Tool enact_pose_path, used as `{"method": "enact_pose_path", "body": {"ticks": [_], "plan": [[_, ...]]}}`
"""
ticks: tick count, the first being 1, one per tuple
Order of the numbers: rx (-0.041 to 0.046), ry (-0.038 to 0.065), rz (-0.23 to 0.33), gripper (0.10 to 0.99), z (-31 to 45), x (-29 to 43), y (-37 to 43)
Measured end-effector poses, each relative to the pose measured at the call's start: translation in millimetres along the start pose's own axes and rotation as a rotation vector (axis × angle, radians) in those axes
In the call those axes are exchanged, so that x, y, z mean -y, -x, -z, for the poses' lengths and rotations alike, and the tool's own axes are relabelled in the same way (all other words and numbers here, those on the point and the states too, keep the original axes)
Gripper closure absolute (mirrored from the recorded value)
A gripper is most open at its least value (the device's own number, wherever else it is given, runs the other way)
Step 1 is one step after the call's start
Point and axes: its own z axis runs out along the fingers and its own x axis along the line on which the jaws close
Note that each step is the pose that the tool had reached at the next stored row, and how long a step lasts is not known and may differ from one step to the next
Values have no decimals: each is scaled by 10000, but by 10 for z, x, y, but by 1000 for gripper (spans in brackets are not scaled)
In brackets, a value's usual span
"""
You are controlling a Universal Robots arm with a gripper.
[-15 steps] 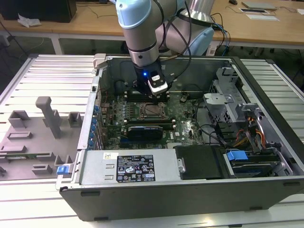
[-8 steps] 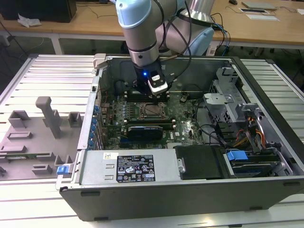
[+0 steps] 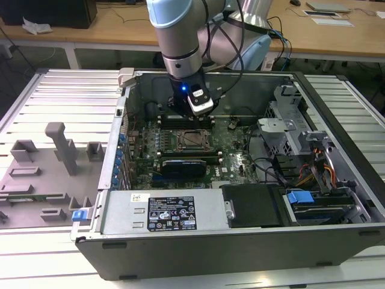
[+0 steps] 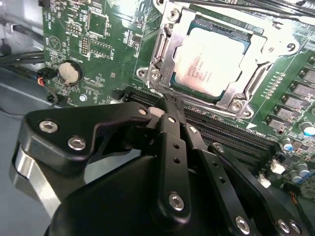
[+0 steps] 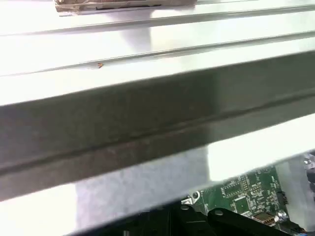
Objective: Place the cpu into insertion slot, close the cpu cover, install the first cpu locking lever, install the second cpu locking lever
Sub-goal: 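Install the first cpu locking lever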
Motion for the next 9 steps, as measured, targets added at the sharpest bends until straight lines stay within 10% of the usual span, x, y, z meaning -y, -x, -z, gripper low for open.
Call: {"method": "enact_pose_path", "body": {"ticks": [9], "plan": [[-259,-481,-102,980,67,3,25]]}}
